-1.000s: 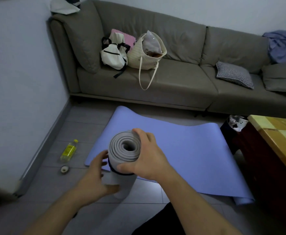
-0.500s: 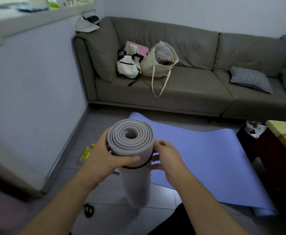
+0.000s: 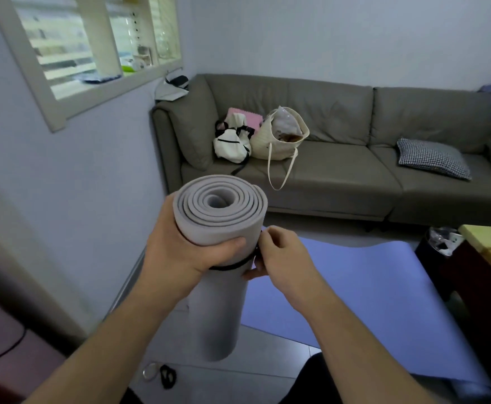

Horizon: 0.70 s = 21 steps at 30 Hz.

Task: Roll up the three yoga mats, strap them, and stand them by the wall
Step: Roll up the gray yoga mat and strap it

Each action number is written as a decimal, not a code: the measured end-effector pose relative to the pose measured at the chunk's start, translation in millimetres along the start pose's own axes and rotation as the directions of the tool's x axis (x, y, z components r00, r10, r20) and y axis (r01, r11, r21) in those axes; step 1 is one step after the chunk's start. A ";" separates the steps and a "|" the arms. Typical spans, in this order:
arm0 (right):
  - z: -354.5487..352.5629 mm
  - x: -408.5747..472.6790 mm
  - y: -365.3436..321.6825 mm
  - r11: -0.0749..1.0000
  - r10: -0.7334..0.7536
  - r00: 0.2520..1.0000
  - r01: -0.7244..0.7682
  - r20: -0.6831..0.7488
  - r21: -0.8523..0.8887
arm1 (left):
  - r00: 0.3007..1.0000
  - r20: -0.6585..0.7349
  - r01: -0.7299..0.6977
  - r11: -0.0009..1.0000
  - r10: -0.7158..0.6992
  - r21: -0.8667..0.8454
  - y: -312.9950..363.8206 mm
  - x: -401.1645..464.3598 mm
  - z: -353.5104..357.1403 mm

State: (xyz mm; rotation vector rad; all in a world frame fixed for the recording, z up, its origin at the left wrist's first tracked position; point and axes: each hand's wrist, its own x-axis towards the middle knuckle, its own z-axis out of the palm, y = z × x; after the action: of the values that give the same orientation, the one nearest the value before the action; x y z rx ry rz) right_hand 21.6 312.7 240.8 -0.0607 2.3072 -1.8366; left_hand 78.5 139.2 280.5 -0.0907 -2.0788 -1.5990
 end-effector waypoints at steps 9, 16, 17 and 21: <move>-10.5 -13.7 35.4 0.941 0.333 0.936 -0.323 -0.111 0.097 | 0.992 0.014 0.123 0.990 -0.122 -0.073 33.2 7.4 -11.7; -26.3 -24.5 -30.0 0.969 -0.248 0.926 0.237 0.283 0.073 | 0.989 0.089 0.134 0.980 -0.121 -0.146 51.4 15.1 0.5; -21.5 -25.1 -36.5 0.963 -0.269 0.935 0.269 0.231 0.033 | 0.986 0.113 0.139 0.976 -0.121 -0.166 51.3 15.9 1.8; -21.8 -23.9 -43.9 0.949 -0.308 0.949 0.311 -0.066 0.046 | 0.933 0.243 0.351 0.829 -0.267 -0.436 42.7 27.1 -10.5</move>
State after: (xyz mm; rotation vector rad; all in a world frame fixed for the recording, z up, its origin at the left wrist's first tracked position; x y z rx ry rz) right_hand 37.4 327.2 291.0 -0.3886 2.3960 -2.0713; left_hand 73.8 135.8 331.9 -0.0620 -1.8413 -2.3589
